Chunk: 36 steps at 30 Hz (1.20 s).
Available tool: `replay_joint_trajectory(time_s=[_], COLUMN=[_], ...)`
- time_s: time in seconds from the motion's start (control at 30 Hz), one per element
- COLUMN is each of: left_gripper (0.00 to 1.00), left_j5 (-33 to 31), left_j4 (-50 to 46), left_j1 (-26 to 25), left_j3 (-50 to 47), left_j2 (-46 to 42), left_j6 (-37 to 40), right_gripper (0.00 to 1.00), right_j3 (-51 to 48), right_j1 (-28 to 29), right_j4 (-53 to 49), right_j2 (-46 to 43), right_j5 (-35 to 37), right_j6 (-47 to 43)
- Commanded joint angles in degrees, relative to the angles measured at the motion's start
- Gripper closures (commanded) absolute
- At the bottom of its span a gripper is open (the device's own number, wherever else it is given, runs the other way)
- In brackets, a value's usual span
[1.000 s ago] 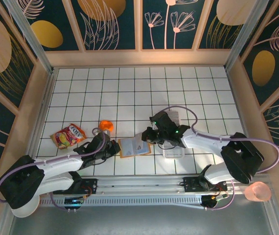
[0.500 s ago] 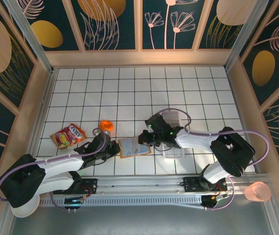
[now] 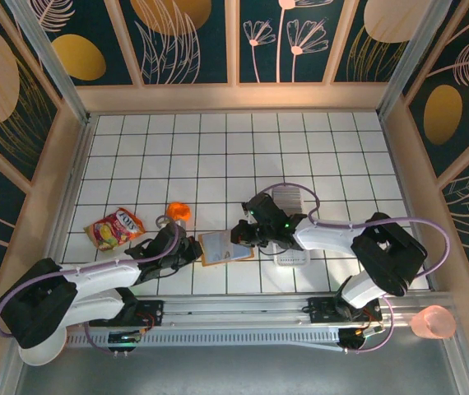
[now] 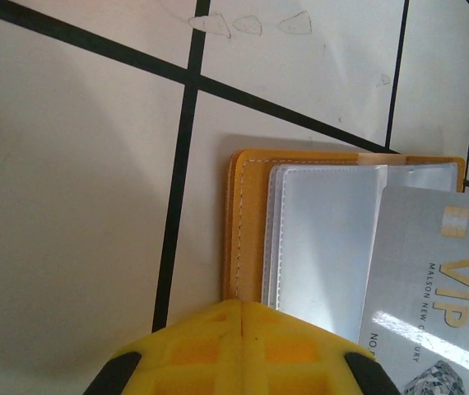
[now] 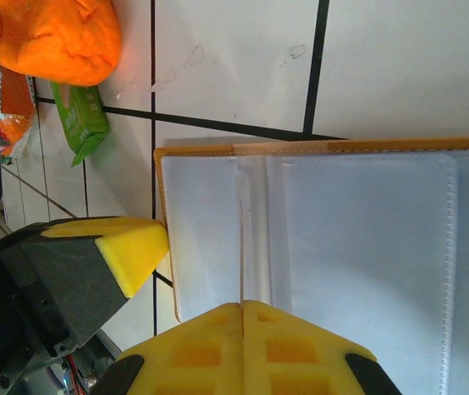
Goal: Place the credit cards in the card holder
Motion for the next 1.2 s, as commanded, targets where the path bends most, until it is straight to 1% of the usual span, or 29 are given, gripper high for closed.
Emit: replay_joint_trajectory(time_s=[0.0,0.27,0.57,0.73,1.17], left_gripper=[1.0,1.0,1.0,1.0,1.0], left_j5=[-0.5,-0.6,-0.6,-0.5,-0.5], left_j4=[-0.2,0.1,0.4,0.5,0.5], left_j1=[-0.3,-0.5,-0.5,-0.6,-0.8], left_j3=[0.5,0.6,0.7,0.9,1.0], left_j2=[0.7,1.4,1.7,2.0,2.3], left_j6=[0.6,0.6,0.8,0.8,0.7], right_gripper=[1.0,1.0,1.0,1.0,1.0], right_j3=[-0.6,-0.9,-2.6,-3.1,-5.0], right_j1=[0.5,0.2,-1.3,-1.4,-1.3], right_j4=[-0.4,0.1,-0.6,-0.1,6.2], right_j2=[0.1,-1.7,-5.3,-4.5,-2.5], right_j5=[1.2,2.0,3.1,2.9,0.1], right_j6=[-1.1,-1.6,-2.5,-2.1,0.8])
